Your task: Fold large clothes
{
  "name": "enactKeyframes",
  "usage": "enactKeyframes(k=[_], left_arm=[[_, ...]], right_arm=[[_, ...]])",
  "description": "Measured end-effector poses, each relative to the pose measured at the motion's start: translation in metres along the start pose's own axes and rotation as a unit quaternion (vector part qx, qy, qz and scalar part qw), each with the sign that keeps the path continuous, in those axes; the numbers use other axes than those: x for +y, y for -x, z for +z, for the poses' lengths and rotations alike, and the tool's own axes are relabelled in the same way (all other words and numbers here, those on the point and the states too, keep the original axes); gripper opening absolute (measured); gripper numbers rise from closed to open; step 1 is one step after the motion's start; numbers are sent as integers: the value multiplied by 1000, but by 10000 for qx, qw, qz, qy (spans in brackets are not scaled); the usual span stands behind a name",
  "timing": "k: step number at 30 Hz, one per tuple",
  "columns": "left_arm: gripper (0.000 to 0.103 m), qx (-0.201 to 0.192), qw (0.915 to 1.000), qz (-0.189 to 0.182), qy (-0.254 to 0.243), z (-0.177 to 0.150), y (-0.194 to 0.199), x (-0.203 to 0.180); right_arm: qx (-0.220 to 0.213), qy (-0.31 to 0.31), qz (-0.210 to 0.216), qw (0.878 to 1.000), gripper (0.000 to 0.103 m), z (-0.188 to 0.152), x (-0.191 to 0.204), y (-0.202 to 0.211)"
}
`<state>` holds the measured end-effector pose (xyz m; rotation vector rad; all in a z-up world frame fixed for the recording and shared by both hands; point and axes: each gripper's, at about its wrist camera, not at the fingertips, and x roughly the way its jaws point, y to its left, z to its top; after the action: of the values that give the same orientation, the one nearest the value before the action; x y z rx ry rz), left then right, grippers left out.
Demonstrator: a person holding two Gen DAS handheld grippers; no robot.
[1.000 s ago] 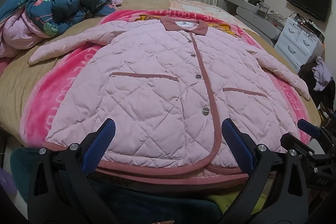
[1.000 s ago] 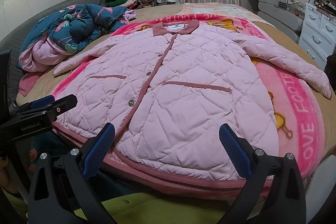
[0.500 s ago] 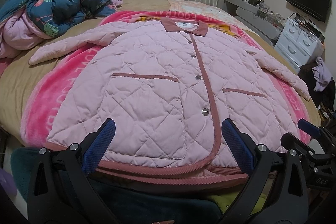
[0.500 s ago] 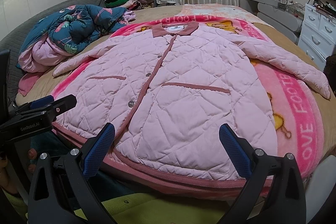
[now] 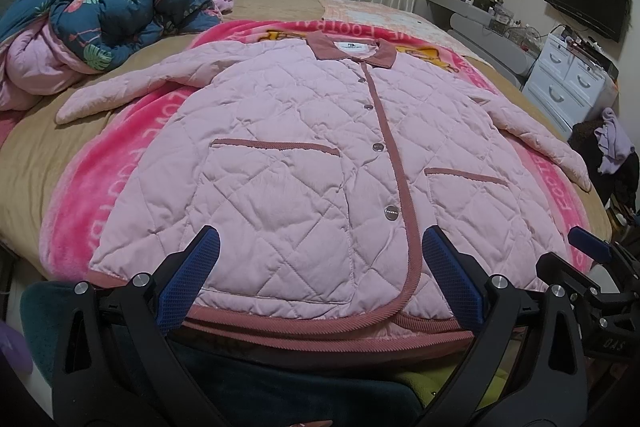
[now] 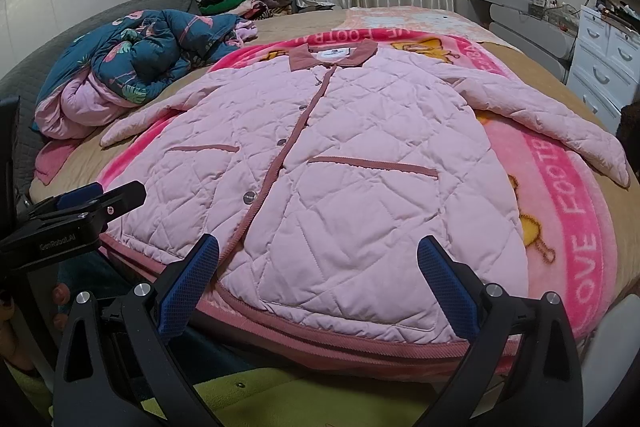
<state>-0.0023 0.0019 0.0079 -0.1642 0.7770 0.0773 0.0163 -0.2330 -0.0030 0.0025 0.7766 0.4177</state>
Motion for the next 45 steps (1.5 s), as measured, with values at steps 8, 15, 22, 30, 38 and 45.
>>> enactKeyframes(k=[8,15,22,30,38,45], left_arm=[[94,-2,10000,3,-5,-1,0,0],[94,-3,10000,-29,19,1,0,0],[94,-5,10000,1,72,14,-3,2],[94,-6,10000,65,-8,28,-15,0],[94,2,9999,93,-89,48,-27,-6],[94,11,9999,135,-78,72,-41,-11]], right_arm=[[-18,20,13,10000,99,-1,0,-1],[-41,103,47,9999,99,0,2,-3],[-35,81,34,10000,99,3,1,-5],[-122,62,11,9999,99,15,-2,-12],[-139,-64,-74,9999,99,41,-15,-26],[-267,-185,-72,9994,99,70,-28,-38]])
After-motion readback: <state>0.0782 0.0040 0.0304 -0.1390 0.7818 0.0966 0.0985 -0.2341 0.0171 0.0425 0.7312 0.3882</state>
